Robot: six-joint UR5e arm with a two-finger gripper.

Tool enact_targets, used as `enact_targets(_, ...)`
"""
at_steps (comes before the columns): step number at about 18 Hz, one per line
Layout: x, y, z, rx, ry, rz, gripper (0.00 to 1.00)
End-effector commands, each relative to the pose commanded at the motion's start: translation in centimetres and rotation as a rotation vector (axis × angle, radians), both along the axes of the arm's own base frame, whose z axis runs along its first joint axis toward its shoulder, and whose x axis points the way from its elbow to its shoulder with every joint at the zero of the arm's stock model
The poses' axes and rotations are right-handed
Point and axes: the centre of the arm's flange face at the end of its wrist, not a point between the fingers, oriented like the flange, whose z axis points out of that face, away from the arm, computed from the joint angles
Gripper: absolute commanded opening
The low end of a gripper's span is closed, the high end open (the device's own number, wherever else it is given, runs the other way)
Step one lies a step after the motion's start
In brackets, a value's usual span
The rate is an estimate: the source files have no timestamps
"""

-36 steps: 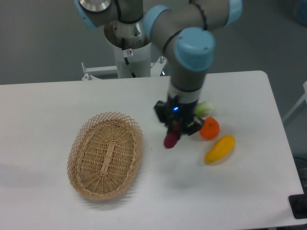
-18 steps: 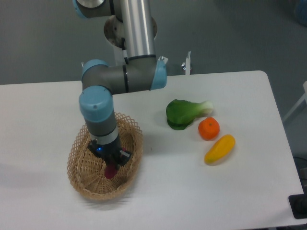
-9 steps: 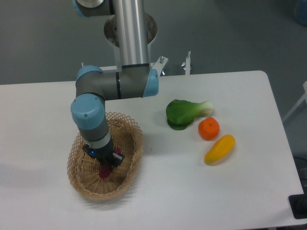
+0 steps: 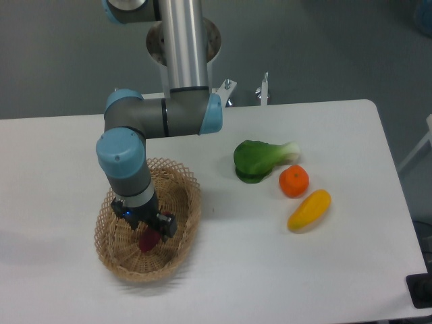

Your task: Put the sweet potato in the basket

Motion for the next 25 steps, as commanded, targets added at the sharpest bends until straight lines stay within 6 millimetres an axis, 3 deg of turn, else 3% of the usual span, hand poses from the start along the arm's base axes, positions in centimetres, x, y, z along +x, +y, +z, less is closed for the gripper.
enact_targets(4, -3.9, -0.7, 4.3, 0.027, 0.12, 0.058, 1.0)
enact_targets(6, -7.1, -1.1, 6.9, 0.063, 0.15, 0.103, 1.0)
enact_targets(9, -11.5, -3.9, 9.9, 0.058, 0.19, 0.096, 1.0)
enact_targets(14, -16.5, -9.2, 11.9, -0.065, 0.19, -0.053, 1.0)
enact_targets(16, -17.7, -10.8, 13.0, -0.095, 0.195, -0.172, 1.0)
enact_targets(19, -19.6, -13.9, 14.4, -0.135, 0.177, -0.219, 1.0)
enact_targets(25, -21.5, -18.8, 16.7, -0.192, 0.141, -0.35, 1.0)
